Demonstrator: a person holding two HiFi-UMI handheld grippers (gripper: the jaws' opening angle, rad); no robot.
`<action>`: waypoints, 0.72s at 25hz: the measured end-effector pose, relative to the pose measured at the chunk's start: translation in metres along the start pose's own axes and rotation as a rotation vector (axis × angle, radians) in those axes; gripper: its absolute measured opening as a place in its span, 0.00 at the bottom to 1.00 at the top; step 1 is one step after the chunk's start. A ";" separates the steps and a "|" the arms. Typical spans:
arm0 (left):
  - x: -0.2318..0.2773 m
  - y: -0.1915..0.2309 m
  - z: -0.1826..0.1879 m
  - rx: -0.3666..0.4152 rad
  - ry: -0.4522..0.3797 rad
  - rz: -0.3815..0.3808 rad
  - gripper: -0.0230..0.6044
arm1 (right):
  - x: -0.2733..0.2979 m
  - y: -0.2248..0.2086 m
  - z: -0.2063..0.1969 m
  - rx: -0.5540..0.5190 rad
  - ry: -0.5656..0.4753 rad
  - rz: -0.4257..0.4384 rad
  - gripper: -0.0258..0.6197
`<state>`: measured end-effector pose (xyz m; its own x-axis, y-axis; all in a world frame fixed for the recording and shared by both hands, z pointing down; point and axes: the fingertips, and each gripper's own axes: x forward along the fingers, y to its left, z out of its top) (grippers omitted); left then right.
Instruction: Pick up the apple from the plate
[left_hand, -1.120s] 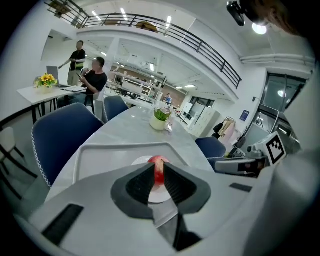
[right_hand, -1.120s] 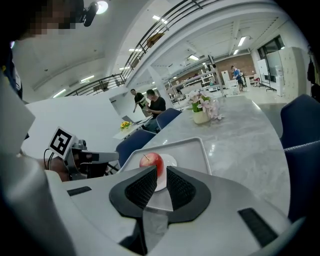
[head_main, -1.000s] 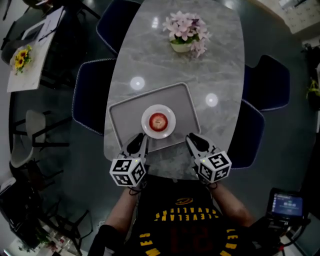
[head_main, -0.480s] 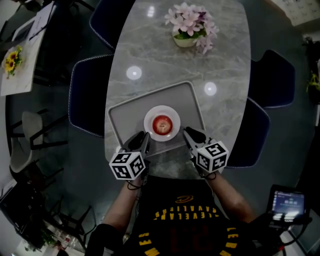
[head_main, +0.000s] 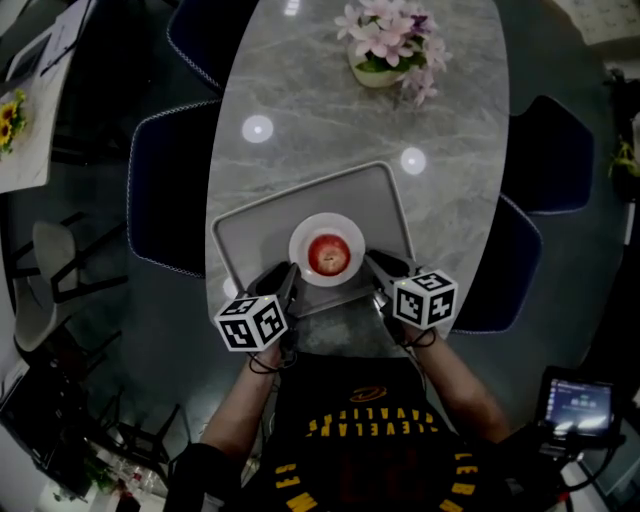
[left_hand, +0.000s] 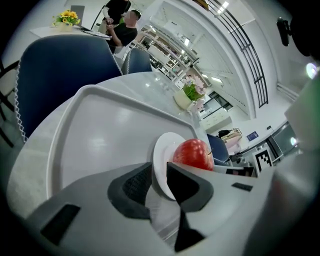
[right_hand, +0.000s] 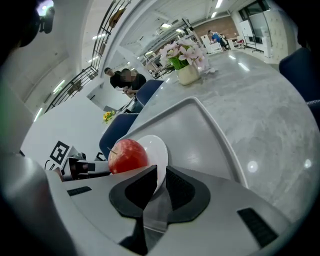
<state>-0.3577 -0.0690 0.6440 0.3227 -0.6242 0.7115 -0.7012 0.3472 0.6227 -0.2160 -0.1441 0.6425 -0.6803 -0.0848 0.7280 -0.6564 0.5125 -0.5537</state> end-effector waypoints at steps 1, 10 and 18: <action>0.000 0.002 -0.002 -0.007 0.011 -0.001 0.17 | 0.001 0.000 -0.002 0.006 0.009 -0.006 0.11; 0.018 0.003 -0.012 -0.106 0.070 -0.035 0.17 | 0.014 -0.013 -0.010 0.116 0.063 -0.023 0.11; 0.019 0.001 -0.011 -0.219 0.094 -0.081 0.17 | 0.018 -0.008 -0.015 0.214 0.090 0.000 0.11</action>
<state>-0.3454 -0.0725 0.6616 0.4375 -0.5919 0.6769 -0.5196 0.4480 0.7275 -0.2187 -0.1371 0.6661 -0.6548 -0.0030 0.7558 -0.7171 0.3186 -0.6199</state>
